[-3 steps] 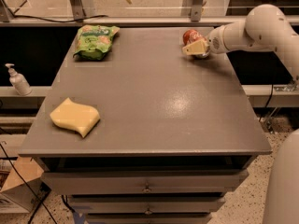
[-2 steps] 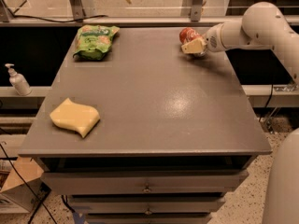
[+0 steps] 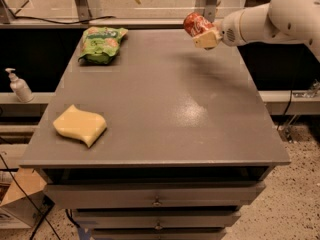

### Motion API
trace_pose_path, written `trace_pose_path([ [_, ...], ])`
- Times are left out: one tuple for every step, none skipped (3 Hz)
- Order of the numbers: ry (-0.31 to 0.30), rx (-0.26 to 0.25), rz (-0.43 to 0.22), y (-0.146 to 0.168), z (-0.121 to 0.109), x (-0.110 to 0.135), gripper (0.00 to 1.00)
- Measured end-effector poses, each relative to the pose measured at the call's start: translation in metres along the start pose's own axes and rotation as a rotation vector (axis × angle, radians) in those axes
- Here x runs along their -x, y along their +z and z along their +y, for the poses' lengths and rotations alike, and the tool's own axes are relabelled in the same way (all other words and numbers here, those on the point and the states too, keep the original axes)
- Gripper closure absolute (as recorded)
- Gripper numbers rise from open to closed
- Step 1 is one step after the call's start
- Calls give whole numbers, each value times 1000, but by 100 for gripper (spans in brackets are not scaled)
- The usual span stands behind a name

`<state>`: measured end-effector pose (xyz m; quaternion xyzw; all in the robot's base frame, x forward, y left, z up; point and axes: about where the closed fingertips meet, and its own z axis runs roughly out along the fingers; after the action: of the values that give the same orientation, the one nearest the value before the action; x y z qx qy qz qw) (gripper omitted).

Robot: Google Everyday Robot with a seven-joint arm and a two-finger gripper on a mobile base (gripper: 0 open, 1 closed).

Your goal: Move coke can near green rice chip bag

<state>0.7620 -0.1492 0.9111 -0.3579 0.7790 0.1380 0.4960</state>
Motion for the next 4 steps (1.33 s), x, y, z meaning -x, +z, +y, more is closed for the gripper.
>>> trace_pose_path([
  [-24, 19, 15, 1, 4, 0, 100],
  [-47, 76, 19, 24, 17, -2, 100],
  [-84, 179, 19, 51, 48, -1, 100],
  [-116, 281, 17, 68, 82, 0, 100],
])
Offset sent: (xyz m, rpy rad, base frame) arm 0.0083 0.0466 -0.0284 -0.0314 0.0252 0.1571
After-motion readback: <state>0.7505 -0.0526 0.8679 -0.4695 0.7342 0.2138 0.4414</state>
